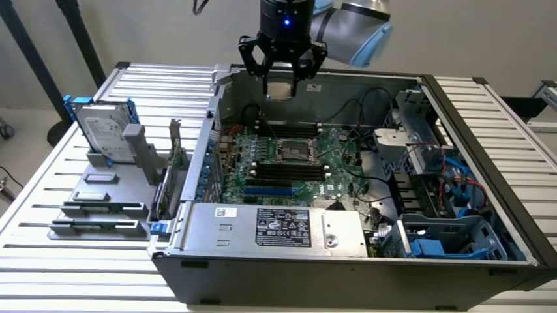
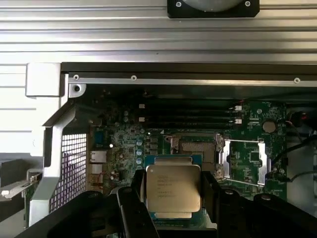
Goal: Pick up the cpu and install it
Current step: 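Pick up the cpu and move it towards the insertion slot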
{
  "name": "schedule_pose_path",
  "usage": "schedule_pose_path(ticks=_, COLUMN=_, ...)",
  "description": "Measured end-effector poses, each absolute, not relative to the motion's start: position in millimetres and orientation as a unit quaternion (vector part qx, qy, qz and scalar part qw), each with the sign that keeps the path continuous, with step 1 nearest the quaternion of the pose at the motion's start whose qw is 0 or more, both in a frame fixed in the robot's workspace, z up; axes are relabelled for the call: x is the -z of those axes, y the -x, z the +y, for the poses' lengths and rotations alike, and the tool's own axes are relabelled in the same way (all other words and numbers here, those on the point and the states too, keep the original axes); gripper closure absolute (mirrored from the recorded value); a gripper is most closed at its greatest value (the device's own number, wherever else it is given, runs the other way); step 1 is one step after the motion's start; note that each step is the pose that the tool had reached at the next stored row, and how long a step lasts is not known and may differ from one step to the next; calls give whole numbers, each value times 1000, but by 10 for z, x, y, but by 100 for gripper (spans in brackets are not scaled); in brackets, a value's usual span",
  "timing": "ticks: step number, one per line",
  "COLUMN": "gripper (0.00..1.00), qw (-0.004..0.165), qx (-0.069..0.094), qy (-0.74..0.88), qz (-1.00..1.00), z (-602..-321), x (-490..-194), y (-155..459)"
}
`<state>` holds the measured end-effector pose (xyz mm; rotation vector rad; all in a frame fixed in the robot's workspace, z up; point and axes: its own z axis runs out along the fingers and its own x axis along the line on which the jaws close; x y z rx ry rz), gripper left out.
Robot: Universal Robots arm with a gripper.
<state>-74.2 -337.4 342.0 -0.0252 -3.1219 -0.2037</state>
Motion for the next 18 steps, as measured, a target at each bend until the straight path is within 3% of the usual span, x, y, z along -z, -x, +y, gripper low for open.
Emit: schedule_pose_path(ticks=18, gripper=45, qw=7, qx=65, qy=8, qz=-998, z=-3287, x=-3120, y=377)
